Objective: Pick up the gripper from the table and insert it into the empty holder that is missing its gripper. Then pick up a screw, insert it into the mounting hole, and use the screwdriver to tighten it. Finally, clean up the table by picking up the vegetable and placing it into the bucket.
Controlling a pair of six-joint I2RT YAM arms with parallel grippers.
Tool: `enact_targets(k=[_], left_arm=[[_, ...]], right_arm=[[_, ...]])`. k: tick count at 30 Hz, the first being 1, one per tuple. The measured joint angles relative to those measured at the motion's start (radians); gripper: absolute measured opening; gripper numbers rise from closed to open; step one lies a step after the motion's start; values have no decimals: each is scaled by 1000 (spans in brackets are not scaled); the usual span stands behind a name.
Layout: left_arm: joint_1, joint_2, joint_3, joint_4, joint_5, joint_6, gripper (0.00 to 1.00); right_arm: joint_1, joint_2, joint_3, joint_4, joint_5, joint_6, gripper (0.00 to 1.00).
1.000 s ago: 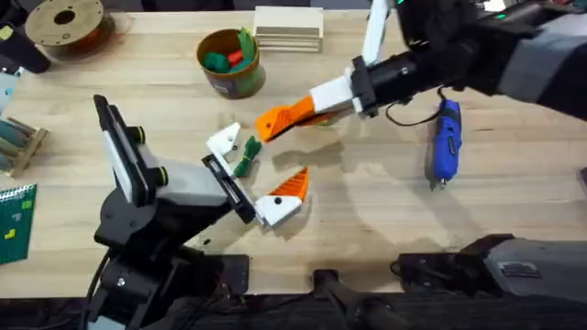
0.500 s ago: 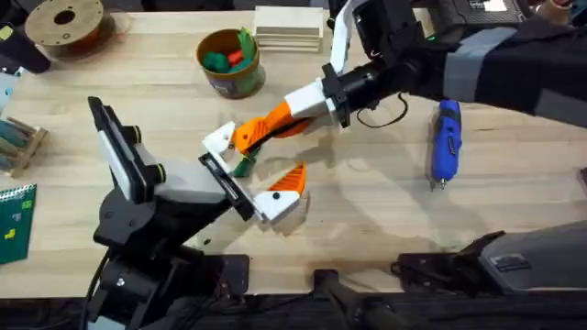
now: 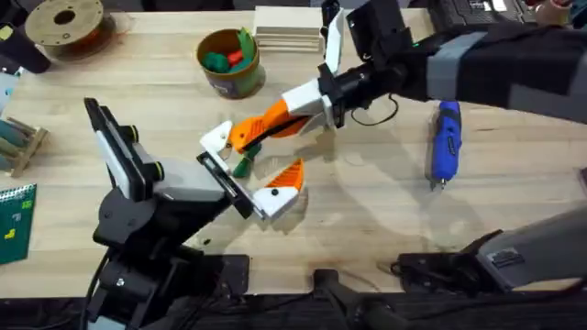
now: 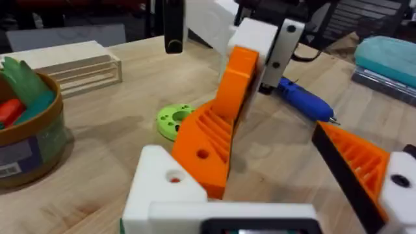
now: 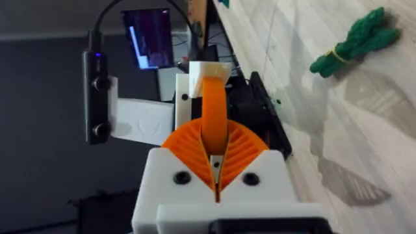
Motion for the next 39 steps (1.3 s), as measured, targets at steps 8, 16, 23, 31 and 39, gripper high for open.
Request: enact_targets(k=[8, 16, 23, 31, 39], left_arm=[[2, 0, 0, 0, -18, -1, 987], [2, 0, 0, 1, -13, 0, 987], [2, 0, 0, 1, -17, 1, 988], [10, 0, 0, 1, -58, 5, 987], [5, 0, 0, 0, -25, -13, 987]], right_arm=[[0, 42, 0, 82, -44, 83, 18], [0, 47, 0, 102, -47, 115, 18], [3, 47, 0, 129, -39, 121, 18], [28, 63, 0, 234, -17, 137, 17], [54, 121, 4, 274, -52, 151, 15]])
